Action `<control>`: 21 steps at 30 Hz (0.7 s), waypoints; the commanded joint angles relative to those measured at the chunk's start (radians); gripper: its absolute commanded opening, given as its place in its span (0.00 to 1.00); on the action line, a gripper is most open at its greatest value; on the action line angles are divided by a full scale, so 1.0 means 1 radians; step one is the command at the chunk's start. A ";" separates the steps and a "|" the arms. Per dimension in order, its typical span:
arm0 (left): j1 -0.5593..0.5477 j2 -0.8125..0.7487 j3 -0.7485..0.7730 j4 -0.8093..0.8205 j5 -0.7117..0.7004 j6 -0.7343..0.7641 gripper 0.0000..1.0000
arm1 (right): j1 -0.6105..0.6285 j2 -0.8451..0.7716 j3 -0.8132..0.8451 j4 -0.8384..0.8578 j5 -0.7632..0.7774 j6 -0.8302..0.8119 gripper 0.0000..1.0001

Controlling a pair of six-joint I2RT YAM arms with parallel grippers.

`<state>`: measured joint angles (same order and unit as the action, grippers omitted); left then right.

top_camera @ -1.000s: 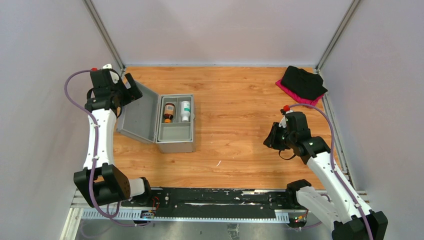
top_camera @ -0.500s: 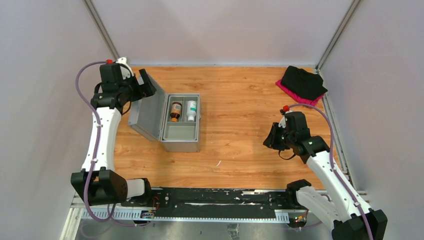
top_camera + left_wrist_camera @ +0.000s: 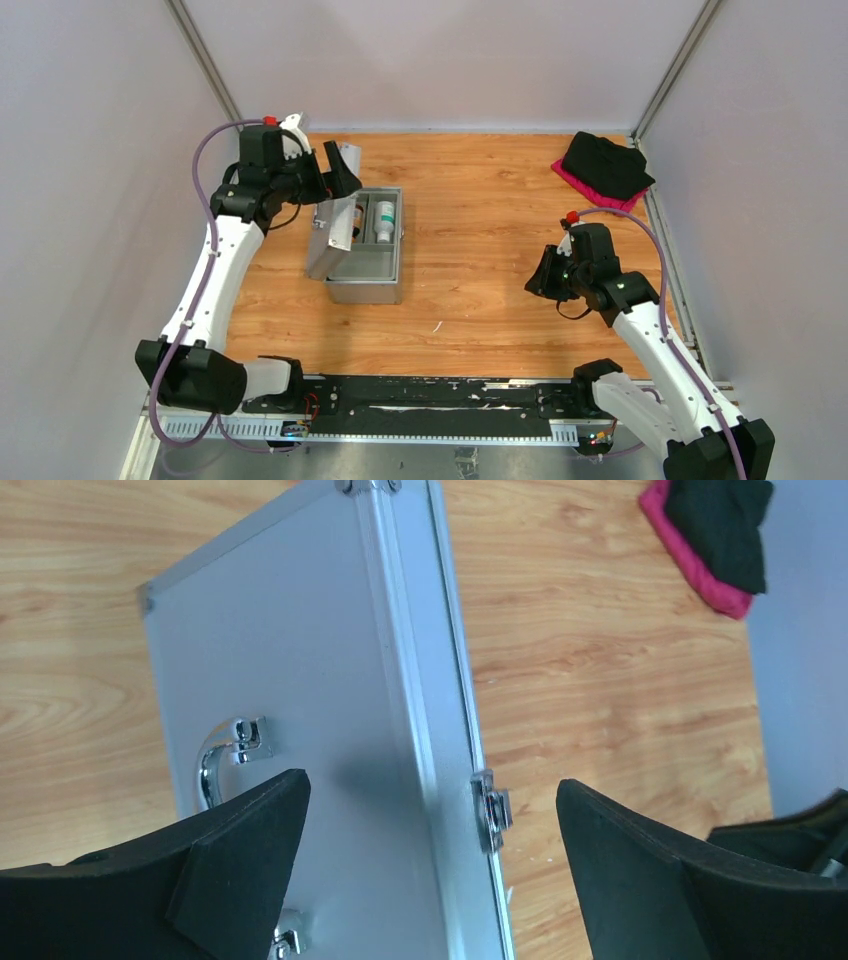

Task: Organize the medicine kit
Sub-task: Close the medicine box at the center of the board.

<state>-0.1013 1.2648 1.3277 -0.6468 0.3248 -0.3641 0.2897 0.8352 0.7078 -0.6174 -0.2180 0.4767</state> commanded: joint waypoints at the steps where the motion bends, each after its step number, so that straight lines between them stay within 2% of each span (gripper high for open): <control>1: -0.042 -0.021 -0.014 0.075 0.095 -0.051 1.00 | -0.013 0.001 0.021 -0.018 -0.018 0.018 0.24; 7: -0.044 -0.048 -0.096 0.222 0.193 -0.101 1.00 | -0.013 -0.005 0.016 -0.009 -0.034 0.024 0.27; 9: -0.044 -0.051 -0.117 0.237 0.183 -0.108 1.00 | -0.012 -0.001 0.011 0.002 -0.056 0.028 0.28; 12: -0.045 -0.048 -0.126 0.205 0.110 -0.091 1.00 | -0.014 0.007 0.004 0.025 -0.096 0.036 0.34; 16: -0.044 -0.037 -0.136 0.166 -0.054 -0.062 1.00 | -0.015 0.011 0.002 0.049 -0.133 0.040 0.42; 20: -0.043 0.008 -0.111 0.126 -0.251 -0.071 1.00 | -0.014 -0.002 0.000 0.048 -0.133 0.040 0.54; 21: -0.042 0.016 -0.113 0.135 -0.262 -0.077 1.00 | -0.014 -0.009 -0.003 0.049 -0.134 0.038 0.57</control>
<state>-0.1417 1.2427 1.2053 -0.4816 0.2539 -0.4408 0.2897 0.8444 0.7078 -0.5732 -0.3199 0.5117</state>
